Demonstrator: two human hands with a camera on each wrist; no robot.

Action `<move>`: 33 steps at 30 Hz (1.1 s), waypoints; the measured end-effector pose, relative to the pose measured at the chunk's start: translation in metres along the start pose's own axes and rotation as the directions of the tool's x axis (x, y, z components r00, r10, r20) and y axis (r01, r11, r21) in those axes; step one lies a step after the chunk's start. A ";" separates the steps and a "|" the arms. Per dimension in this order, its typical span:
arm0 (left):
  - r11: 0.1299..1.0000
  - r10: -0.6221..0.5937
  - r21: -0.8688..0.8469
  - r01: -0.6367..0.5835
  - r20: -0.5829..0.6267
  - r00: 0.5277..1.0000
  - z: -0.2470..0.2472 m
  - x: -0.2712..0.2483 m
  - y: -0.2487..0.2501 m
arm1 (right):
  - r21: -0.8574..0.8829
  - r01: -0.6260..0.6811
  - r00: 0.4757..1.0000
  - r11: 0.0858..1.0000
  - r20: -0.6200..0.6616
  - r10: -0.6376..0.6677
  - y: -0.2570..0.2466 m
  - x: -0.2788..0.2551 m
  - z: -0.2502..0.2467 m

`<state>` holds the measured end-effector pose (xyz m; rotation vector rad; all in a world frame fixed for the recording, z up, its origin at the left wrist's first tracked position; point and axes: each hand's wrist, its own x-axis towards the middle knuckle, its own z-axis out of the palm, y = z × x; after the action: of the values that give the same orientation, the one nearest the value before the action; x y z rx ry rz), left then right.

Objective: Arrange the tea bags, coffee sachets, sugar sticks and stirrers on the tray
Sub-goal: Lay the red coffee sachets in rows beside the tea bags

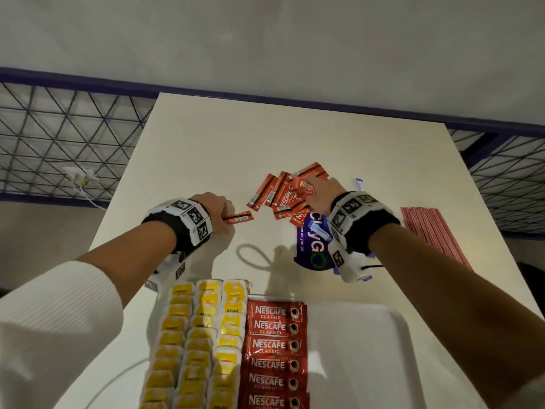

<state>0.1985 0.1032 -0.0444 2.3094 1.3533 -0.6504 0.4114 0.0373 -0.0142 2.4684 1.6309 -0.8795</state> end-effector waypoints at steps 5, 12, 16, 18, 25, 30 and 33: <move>0.997 -0.012 -0.082 0.009 -0.033 0.999 0.004 0.000 -0.002 | -0.408 0.057 0.996 0.911 0.081 -0.026 0.003 0.022 0.017; 0.968 -0.046 -0.248 0.038 -0.026 0.999 0.001 -0.004 0.000 | -0.480 0.228 0.973 0.847 0.078 -0.218 -0.010 0.021 0.021; 0.804 -0.136 -0.589 0.085 -0.043 0.990 -0.001 -0.008 0.001 | -0.381 0.245 0.970 0.892 0.097 -0.225 -0.006 0.016 0.019; 0.648 -0.144 -0.756 0.088 -0.009 0.989 0.000 -0.011 0.002 | -0.215 0.216 0.976 0.953 0.073 -0.204 -0.006 0.010 0.016; 0.209 0.012 -0.977 0.051 0.055 0.998 -0.015 -0.053 0.032 | 0.378 0.280 0.958 0.882 -0.054 -0.281 -0.029 -0.047 -0.011; 0.061 0.037 -0.997 -0.053 -0.051 0.998 -0.002 -0.096 0.062 | 0.516 0.294 0.937 0.805 0.010 -0.349 -0.057 -0.094 0.010; 0.021 -0.035 -0.998 -0.052 -0.053 0.998 0.016 -0.118 0.065 | 0.551 0.282 0.944 0.786 -0.012 -0.330 -0.064 -0.117 0.026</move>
<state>0.2028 -0.0181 0.0155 1.0315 1.1305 0.4430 0.3127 -0.0400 0.0373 2.4541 2.0145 -1.6886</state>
